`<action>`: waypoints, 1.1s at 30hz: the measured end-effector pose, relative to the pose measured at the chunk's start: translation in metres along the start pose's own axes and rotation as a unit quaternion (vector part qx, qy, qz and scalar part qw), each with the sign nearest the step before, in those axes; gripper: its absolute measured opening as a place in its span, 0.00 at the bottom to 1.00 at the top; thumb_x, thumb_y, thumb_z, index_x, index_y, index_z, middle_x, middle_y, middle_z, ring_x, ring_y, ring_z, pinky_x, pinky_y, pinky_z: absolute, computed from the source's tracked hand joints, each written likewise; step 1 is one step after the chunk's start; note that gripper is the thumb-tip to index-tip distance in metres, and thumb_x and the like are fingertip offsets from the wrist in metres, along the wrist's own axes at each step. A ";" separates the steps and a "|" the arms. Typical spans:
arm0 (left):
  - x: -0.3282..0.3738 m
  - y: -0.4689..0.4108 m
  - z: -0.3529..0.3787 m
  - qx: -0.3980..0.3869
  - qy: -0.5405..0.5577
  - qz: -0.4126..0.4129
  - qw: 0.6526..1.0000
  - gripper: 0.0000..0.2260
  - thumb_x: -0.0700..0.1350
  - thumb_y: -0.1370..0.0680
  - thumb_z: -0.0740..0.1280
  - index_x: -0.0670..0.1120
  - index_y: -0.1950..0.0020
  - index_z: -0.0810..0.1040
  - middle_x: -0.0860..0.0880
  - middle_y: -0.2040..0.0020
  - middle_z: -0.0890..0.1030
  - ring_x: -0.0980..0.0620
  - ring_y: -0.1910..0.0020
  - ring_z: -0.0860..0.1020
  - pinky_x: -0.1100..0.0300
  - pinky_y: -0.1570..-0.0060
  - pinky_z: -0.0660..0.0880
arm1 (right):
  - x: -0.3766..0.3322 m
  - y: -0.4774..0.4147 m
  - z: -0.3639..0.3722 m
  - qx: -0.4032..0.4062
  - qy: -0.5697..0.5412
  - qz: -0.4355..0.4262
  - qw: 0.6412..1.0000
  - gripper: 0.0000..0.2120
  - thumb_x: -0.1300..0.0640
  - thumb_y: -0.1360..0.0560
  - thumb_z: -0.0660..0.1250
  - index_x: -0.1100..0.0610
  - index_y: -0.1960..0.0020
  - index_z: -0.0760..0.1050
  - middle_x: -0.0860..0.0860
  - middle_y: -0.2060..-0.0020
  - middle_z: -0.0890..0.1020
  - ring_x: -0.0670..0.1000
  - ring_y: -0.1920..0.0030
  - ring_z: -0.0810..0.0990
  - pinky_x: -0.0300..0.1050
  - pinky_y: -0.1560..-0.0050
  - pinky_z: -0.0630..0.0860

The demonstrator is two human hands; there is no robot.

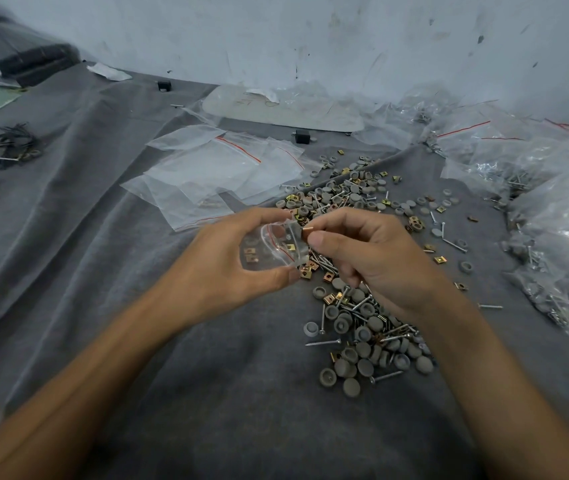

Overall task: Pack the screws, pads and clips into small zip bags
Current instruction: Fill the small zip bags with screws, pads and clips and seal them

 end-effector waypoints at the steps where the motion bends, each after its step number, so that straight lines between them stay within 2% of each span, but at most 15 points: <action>1: 0.001 0.000 0.000 -0.001 0.000 0.000 1.000 0.29 0.58 0.31 0.79 0.57 0.33 0.76 0.62 0.39 0.80 0.67 0.39 0.76 0.67 0.37 0.71 | 0.000 0.000 0.002 0.001 0.010 -0.002 1.000 0.03 0.58 0.27 0.75 0.53 0.53 0.85 0.51 0.69 0.76 0.46 0.75 0.67 0.38 0.75 0.67; 3: 0.002 0.000 0.000 -0.004 -0.001 -0.001 1.000 0.29 0.58 0.31 0.79 0.57 0.32 0.76 0.61 0.38 0.80 0.65 0.38 0.76 0.64 0.36 0.72 | 0.001 0.000 0.005 0.002 0.030 -0.006 1.000 0.04 0.60 0.25 0.74 0.52 0.52 0.86 0.53 0.67 0.78 0.46 0.74 0.67 0.38 0.75 0.67; 5: 0.002 0.001 -0.001 -0.005 -0.002 -0.005 1.000 0.29 0.59 0.31 0.78 0.58 0.32 0.75 0.61 0.38 0.80 0.65 0.38 0.76 0.62 0.36 0.73 | 0.002 -0.001 0.007 -0.005 0.049 -0.009 0.999 0.05 0.57 0.25 0.75 0.50 0.51 0.87 0.54 0.66 0.79 0.47 0.74 0.68 0.40 0.74 0.67; 9: 0.001 0.001 -0.001 -0.008 0.001 -0.007 1.000 0.28 0.57 0.31 0.79 0.58 0.32 0.75 0.62 0.39 0.80 0.66 0.40 0.77 0.66 0.39 0.73 | 0.002 -0.001 0.004 -0.002 0.053 -0.016 0.998 0.07 0.55 0.26 0.76 0.47 0.49 0.87 0.50 0.68 0.79 0.45 0.74 0.69 0.40 0.74 0.69; 12: 0.001 0.001 -0.001 -0.003 0.002 -0.006 1.000 0.28 0.57 0.31 0.79 0.58 0.33 0.76 0.62 0.40 0.81 0.66 0.40 0.77 0.67 0.39 0.72 | 0.002 -0.002 -0.001 0.011 0.067 -0.014 0.998 0.05 0.58 0.25 0.76 0.49 0.52 0.86 0.48 0.67 0.80 0.46 0.72 0.73 0.41 0.72 0.73; 17: 0.001 0.001 0.000 -0.004 0.001 -0.001 1.000 0.28 0.56 0.30 0.79 0.58 0.32 0.76 0.62 0.39 0.80 0.66 0.39 0.76 0.66 0.38 0.72 | 0.001 -0.002 0.003 0.004 0.048 -0.022 0.999 0.09 0.64 0.24 0.73 0.54 0.46 0.86 0.52 0.64 0.83 0.48 0.68 0.76 0.39 0.67 0.77; 20: -0.001 0.001 -0.001 -0.004 0.001 -0.003 1.000 0.28 0.57 0.30 0.79 0.59 0.32 0.75 0.63 0.39 0.80 0.66 0.39 0.76 0.66 0.38 0.73 | -0.002 -0.001 0.004 0.004 0.052 -0.022 0.998 0.12 0.65 0.24 0.72 0.50 0.46 0.86 0.60 0.58 0.85 0.52 0.63 0.78 0.47 0.61 0.78; 22: -0.001 0.002 -0.001 -0.007 -0.001 -0.004 1.000 0.29 0.59 0.30 0.78 0.59 0.32 0.75 0.62 0.38 0.80 0.65 0.38 0.76 0.62 0.36 0.73 | -0.004 0.000 0.006 0.001 0.059 -0.025 0.998 0.13 0.65 0.24 0.73 0.48 0.47 0.86 0.62 0.56 0.84 0.55 0.61 0.79 0.52 0.58 0.78; 25: 0.000 0.001 0.000 -0.010 -0.003 -0.008 1.000 0.31 0.62 0.31 0.76 0.57 0.31 0.75 0.61 0.37 0.79 0.63 0.36 0.76 0.57 0.34 0.73 | -0.006 0.000 0.008 -0.007 0.069 -0.023 0.997 0.13 0.65 0.25 0.74 0.52 0.44 0.84 0.56 0.57 0.87 0.55 0.59 0.82 0.49 0.57 0.81; 30: 0.002 0.001 0.000 -0.007 -0.003 -0.005 1.000 0.30 0.62 0.32 0.75 0.58 0.32 0.75 0.62 0.39 0.80 0.65 0.38 0.77 0.59 0.37 0.74 | -0.008 0.001 0.006 0.000 0.061 -0.029 0.998 0.13 0.67 0.26 0.74 0.54 0.45 0.82 0.51 0.56 0.88 0.48 0.56 0.86 0.41 0.53 0.82; 33: 0.001 0.000 0.001 -0.008 -0.003 -0.004 1.000 0.29 0.61 0.32 0.77 0.59 0.32 0.75 0.62 0.39 0.80 0.65 0.38 0.76 0.59 0.37 0.74 | -0.009 0.001 0.007 0.002 0.052 -0.041 0.998 0.13 0.71 0.22 0.67 0.57 0.45 0.82 0.54 0.53 0.87 0.56 0.52 0.86 0.45 0.50 0.83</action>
Point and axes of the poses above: each hand's wrist, its own y-axis away from the middle knuckle, its own z-axis out of the palm, x = y × z, the point moved 6 cm from there along -y, towards the middle knuckle
